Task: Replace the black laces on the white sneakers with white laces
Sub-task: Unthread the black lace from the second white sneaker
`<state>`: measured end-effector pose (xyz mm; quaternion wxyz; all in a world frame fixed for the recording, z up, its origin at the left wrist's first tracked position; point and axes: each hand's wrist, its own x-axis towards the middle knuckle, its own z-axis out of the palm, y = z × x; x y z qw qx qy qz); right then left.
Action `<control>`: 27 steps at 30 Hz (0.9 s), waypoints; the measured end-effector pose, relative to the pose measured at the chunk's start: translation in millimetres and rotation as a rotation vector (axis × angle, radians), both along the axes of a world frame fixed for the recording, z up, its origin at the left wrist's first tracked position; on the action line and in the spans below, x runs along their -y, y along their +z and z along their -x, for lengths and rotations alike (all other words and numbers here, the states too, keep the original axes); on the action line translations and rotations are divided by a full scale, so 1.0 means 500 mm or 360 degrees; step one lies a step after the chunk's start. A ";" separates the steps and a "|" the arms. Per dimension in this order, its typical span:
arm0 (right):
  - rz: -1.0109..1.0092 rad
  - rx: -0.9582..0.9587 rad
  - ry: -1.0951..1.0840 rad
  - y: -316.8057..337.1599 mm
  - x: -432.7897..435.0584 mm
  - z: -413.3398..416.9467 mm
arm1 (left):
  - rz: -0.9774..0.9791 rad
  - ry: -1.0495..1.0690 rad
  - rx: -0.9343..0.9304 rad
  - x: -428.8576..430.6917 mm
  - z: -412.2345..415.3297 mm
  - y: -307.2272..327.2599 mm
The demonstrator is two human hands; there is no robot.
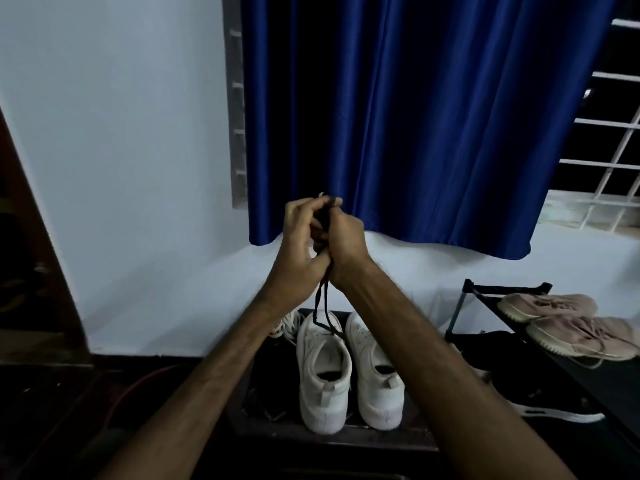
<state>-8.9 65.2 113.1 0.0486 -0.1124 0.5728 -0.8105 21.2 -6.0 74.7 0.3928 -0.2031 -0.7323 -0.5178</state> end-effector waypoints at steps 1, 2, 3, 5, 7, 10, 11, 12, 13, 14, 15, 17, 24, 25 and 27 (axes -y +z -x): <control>-0.0041 -0.0032 -0.0013 -0.009 0.002 -0.001 | -0.0090 -0.0084 0.0078 0.010 -0.014 -0.006; -0.0075 -0.0055 -0.0053 -0.015 0.000 0.000 | -0.0225 -0.0113 0.0143 0.018 -0.028 -0.015; -0.0102 -0.0051 -0.0107 -0.021 -0.003 0.006 | -0.0380 -0.0068 0.0167 0.024 -0.041 -0.030; -0.0071 0.0054 -0.0191 -0.026 -0.013 0.024 | -0.0606 0.0193 0.0224 0.029 -0.062 -0.089; 0.0020 0.0154 -0.0230 -0.030 -0.024 0.045 | -0.0476 0.0306 0.0600 0.015 -0.083 -0.168; 0.0088 0.0154 -0.0271 -0.033 -0.037 0.069 | -0.0158 -0.0038 0.1263 -0.029 -0.090 -0.267; 0.0098 0.0134 -0.0281 -0.033 -0.042 0.076 | -0.0085 -0.0075 0.1278 -0.041 -0.082 -0.292; 0.0098 0.0109 -0.0289 -0.032 -0.047 0.081 | -0.0016 -0.0049 0.1231 -0.048 -0.071 -0.308; 0.0096 0.0084 -0.0295 -0.032 -0.053 0.089 | 0.0011 -0.0017 0.1209 -0.054 -0.060 -0.320; 0.0098 0.0058 -0.0301 -0.032 -0.060 0.095 | -0.0002 -0.0019 0.1248 -0.056 -0.048 -0.330; 0.0102 0.0033 -0.0306 -0.032 -0.066 0.102 | -0.0007 -0.0017 0.1289 -0.060 -0.040 -0.332; 0.0106 0.0000 -0.0304 -0.035 -0.075 0.112 | 0.0001 0.0003 0.1320 -0.068 -0.026 -0.339; 0.0044 -0.0035 -0.0179 -0.028 -0.062 0.109 | -0.0236 -0.0252 0.1370 -0.098 0.009 -0.330; 0.0034 -0.0054 -0.0133 -0.021 -0.055 0.103 | -0.0381 -0.0351 0.1377 -0.097 0.009 -0.322; 0.0005 -0.0103 -0.0013 -0.007 -0.038 0.084 | -0.0785 -0.0430 0.1344 -0.087 0.004 -0.305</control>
